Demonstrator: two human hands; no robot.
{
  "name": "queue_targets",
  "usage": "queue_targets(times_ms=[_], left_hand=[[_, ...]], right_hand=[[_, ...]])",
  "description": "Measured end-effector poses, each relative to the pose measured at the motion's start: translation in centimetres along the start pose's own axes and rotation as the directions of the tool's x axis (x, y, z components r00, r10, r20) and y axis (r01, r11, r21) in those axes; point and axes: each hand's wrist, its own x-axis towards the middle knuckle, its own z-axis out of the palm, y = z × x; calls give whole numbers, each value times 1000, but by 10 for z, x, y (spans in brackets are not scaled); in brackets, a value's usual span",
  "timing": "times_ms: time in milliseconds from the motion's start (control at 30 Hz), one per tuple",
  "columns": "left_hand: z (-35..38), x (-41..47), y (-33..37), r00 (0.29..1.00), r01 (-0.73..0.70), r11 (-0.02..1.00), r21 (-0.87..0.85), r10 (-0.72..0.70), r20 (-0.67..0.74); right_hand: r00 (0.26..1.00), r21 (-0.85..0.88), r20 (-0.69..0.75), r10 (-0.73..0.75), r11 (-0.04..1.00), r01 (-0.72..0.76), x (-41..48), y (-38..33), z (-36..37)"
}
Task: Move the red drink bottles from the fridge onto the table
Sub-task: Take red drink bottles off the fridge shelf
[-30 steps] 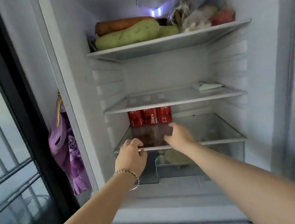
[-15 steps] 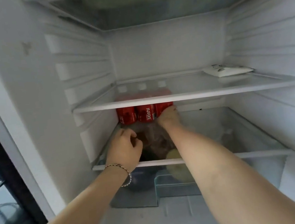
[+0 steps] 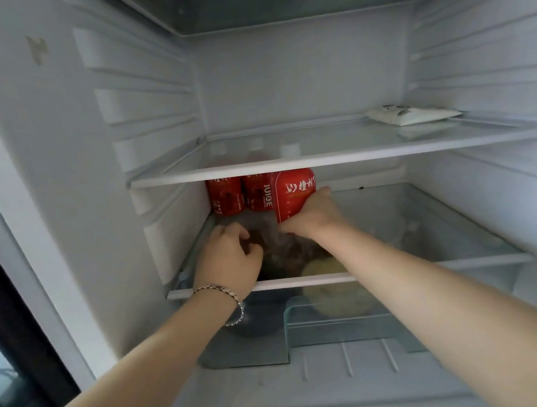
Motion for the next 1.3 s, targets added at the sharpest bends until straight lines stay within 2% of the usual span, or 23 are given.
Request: queue_targets(times_ms=[67, 167, 200, 267, 333, 433, 533, 633, 733, 867, 933, 1033, 1067, 1100, 1133, 1167, 1200, 1233, 1300], left_hand=[[0, -1, 0, 1000, -6, 999, -35, 5, -18], [1, -3, -1, 998, -39, 994, -101, 33, -61], [0, -5, -1, 997, -47, 991, -125, 39, -68], [-4, -9, -1, 993, -68, 973, -219, 44, -113], [-13, -14, 3, 973, -120, 931, -344, 41, -228], [-37, -20, 19, 936, -233, 866, -443, 77, -342], [-63, -22, 38, 973, -188, 886, -424, 110, -202], [-83, -23, 44, 995, -103, 954, -281, 96, -39], [-95, -22, 45, 997, -75, 987, -142, 76, -1], [-101, -17, 51, 998, -39, 994, -99, 44, 49], [-106, -12, 49, 998, -4, 998, -61, 7, 59], [-115, -4, 42, 993, 35, 999, 9, -35, 114], [-117, -3, 38, 990, 41, 999, 32, -45, 136], [-119, -2, 36, 986, 45, 997, 58, -53, 156], [-119, -1, 34, 984, 39, 995, 89, -54, 173], [-118, 0, 33, 982, 24, 991, 130, -47, 183], [-117, 0, 32, 981, 5, 985, 173, -39, 190], [-115, 1, 31, 981, -9, 978, 209, -31, 191], [-112, 4, 31, 983, -19, 970, 242, -25, 181]], right_hand=[[999, 54, 22, -38, 998, 36, -13, 4, -5], [994, 377, 34, -108, 922, 87, -27, 0, -9], [991, 412, 15, -136, 904, 117, -31, -1, -8], [982, 367, -47, -183, 911, 187, -40, -2, -4], [975, 335, -91, -204, 916, 222, -51, -1, 0], [966, 352, -83, -244, 900, 257, -73, 0, 6], [956, 417, -5, -295, 868, 270, -98, -6, 10], [940, 436, 55, -337, 855, 281, -116, -11, 13], [934, 441, 97, -343, 856, 268, -121, -13, 11], [899, 473, 177, -401, 835, 279, -125, -15, 13], [860, 523, 257, -441, 812, 260, -132, -13, 17], [717, 511, 428, -550, 802, 310, -132, -14, 13], [695, 533, 420, -584, 778, 332, -124, -14, 10], [733, 569, 341, -588, 750, 337, -111, -15, 8], [828, 575, 213, -520, 751, 324, -92, -16, 7], [916, 530, 81, -394, 795, 295, -69, -18, 7], [963, 438, 2, -268, 866, 240, -46, -21, 10], [983, 303, -13, -181, 937, 176, -24, -23, 13], [993, 44, 80, -91, 995, 88, 15, -25, 25]])
